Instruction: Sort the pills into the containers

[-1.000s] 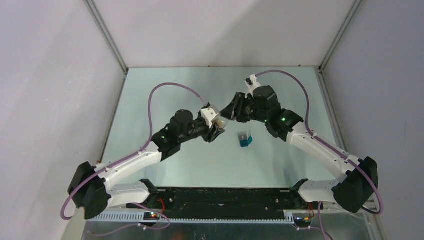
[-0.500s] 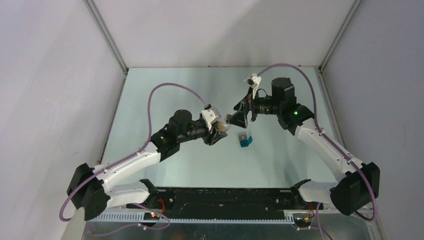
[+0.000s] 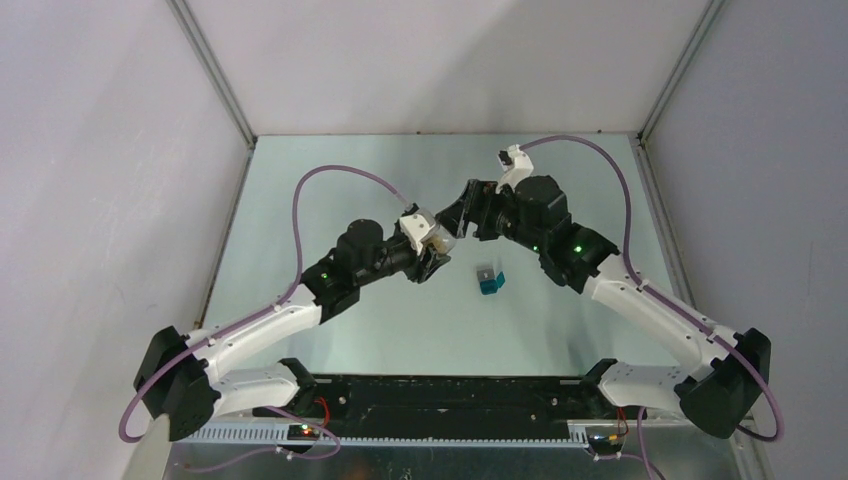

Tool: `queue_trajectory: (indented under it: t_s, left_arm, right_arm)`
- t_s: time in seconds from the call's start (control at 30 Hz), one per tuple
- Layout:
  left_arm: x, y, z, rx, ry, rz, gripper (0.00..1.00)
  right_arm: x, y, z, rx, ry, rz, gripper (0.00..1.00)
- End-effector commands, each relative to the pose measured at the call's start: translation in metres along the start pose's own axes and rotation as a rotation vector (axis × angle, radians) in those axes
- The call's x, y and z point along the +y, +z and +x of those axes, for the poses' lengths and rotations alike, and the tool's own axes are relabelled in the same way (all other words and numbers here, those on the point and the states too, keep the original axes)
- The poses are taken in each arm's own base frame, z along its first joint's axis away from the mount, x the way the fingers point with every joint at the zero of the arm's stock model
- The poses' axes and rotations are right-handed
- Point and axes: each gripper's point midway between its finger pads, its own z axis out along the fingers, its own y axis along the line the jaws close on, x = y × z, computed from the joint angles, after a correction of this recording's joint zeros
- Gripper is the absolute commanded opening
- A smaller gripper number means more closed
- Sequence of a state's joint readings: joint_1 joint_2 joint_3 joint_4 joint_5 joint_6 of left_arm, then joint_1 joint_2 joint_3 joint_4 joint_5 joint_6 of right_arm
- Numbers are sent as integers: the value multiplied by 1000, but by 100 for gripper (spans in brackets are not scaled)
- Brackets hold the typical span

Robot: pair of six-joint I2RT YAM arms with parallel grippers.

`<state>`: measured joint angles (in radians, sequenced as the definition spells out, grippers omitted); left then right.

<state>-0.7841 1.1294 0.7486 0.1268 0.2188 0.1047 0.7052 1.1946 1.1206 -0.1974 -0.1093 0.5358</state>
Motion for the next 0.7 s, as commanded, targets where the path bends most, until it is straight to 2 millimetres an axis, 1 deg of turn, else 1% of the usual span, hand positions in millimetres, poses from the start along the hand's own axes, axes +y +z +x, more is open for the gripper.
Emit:
queue_trajectory:
  t_s: [0.0,0.03,0.1,0.17,0.2,0.23,0.27,0.33,0.4,0.5,0.57,0.67]
  left_arm:
    - [9,-4,-24,-89,-2,-54,0]
    - [10,-5,-25,-92,-4,-56,0]
    - [11,-5,-25,-91,-12,-64,0]
    - [12,-5,-26,-92,-20,-69,0]
    - [11,-5,-26,-94,-23,-69,0]
    - [12,-5,-27,-95,-24,-70,0]
    - [11,-5,-27,-96,-25,-69,0]
    - [11,-6,-28,-98,-28,-66,0]
    - [11,-6,-28,-94,-30,-66,0]
    - [10,-6,-28,-89,-32,-65,0]
    - [10,-6,-28,-88,-31,-64,0]
    - [10,-5,-27,-83,-33,-62,0]
  right_arm:
    - [-9,0,-20,-144,150,148,82]
    - [-7,1,-18,-139,172,144,78]
    - [-8,4,-11,-115,198,157,74]
    - [-9,5,-4,-103,211,175,73]
    - [-11,5,-4,-115,214,191,73]
    - [-6,5,-5,-125,212,177,72]
    - [-6,5,-2,-123,210,174,70]
    - [3,6,-2,-122,202,140,63]
    - [7,7,-2,-116,197,122,61]
    - [11,9,1,-102,188,99,65]
    - [10,9,2,-98,189,100,64]
    - [10,8,1,-99,182,103,56]
